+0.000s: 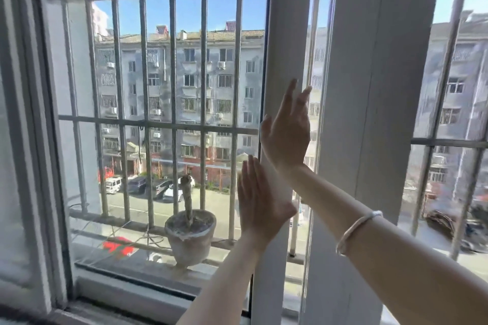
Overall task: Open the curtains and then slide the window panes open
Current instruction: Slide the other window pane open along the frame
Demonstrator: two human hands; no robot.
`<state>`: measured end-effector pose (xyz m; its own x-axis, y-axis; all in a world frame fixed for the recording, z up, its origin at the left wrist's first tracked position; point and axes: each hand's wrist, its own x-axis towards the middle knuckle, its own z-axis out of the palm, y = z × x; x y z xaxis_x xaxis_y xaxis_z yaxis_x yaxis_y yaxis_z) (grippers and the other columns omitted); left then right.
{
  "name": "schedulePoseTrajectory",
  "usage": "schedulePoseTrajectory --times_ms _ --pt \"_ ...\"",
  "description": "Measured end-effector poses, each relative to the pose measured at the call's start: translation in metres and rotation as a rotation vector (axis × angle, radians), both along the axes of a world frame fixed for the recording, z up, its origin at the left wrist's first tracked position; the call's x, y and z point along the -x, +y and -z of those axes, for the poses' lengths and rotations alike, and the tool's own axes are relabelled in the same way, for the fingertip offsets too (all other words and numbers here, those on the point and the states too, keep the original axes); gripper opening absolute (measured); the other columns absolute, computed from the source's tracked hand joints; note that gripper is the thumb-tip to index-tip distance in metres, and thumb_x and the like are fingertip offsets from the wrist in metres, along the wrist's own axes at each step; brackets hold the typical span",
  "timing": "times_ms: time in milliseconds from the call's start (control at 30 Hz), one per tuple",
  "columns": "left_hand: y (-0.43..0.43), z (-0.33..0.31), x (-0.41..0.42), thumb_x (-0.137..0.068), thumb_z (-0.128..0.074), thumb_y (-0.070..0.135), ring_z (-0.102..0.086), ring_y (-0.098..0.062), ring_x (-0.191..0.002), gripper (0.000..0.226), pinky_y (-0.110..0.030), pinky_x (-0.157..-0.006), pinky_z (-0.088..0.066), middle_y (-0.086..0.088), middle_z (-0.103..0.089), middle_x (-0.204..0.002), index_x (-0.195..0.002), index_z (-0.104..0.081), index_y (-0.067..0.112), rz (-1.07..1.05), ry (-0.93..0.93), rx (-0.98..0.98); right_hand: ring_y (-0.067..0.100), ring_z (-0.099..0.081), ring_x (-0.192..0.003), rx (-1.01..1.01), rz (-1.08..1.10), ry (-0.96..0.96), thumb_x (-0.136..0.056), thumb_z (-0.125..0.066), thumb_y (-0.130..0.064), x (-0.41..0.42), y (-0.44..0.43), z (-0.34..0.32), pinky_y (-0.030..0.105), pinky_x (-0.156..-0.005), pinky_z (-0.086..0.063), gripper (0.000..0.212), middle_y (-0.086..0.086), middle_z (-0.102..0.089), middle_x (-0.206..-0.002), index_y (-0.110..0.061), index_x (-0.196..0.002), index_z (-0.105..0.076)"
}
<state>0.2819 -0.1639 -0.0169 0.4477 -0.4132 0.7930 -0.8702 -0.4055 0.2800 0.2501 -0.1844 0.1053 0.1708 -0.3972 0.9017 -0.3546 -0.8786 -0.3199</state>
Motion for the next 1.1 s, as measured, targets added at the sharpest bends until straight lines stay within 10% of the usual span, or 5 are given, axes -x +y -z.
schedulePoseTrajectory --times_ms 300,467,800,1100 --pt "0.033 -0.001 -0.041 -0.053 -0.080 0.041 -0.024 -0.044 -0.133 0.112 -0.056 -0.106 -0.015 -0.028 -0.024 -0.145 -0.136 -0.023 -0.008 0.018 -0.049 0.046 0.029 -0.017 -0.142 0.056 -0.133 0.022 -0.091 -0.045 -0.020 -0.034 0.010 0.003 0.040 -0.113 -0.026 0.071 0.018 -0.003 -0.155 -0.002 -0.145 -0.003" --pt "0.059 0.000 -0.077 -0.050 -0.078 0.046 -0.022 -0.039 -0.131 0.118 -0.032 -0.113 -0.003 -0.025 -0.024 -0.145 -0.137 -0.016 -0.005 -0.057 -0.115 0.096 0.022 -0.013 -0.144 0.099 -0.226 0.031 -0.093 -0.042 -0.019 -0.068 0.020 -0.002 0.038 -0.117 -0.017 0.067 0.011 -0.006 -0.156 -0.004 -0.145 -0.003" --pt "0.110 -0.001 -0.149 -0.048 -0.078 0.048 -0.038 -0.040 -0.127 0.115 -0.039 -0.111 -0.022 -0.027 -0.036 -0.140 -0.133 -0.027 -0.010 -0.255 -0.133 0.033 0.018 -0.010 -0.144 0.140 -0.416 0.098 -0.093 -0.044 -0.016 -0.141 0.055 -0.006 0.029 -0.116 -0.012 0.069 0.007 -0.006 -0.157 -0.008 -0.146 -0.001" --pt "0.162 -0.003 -0.215 -0.056 -0.077 0.050 -0.026 -0.031 -0.135 0.116 -0.035 -0.112 -0.005 -0.011 -0.021 -0.144 -0.142 -0.010 0.010 -0.377 -0.263 -0.005 0.017 -0.003 -0.145 0.169 -0.618 0.243 -0.096 -0.036 -0.015 -0.211 0.094 -0.015 0.035 -0.118 -0.018 0.065 0.004 0.004 -0.157 -0.012 -0.146 0.004"
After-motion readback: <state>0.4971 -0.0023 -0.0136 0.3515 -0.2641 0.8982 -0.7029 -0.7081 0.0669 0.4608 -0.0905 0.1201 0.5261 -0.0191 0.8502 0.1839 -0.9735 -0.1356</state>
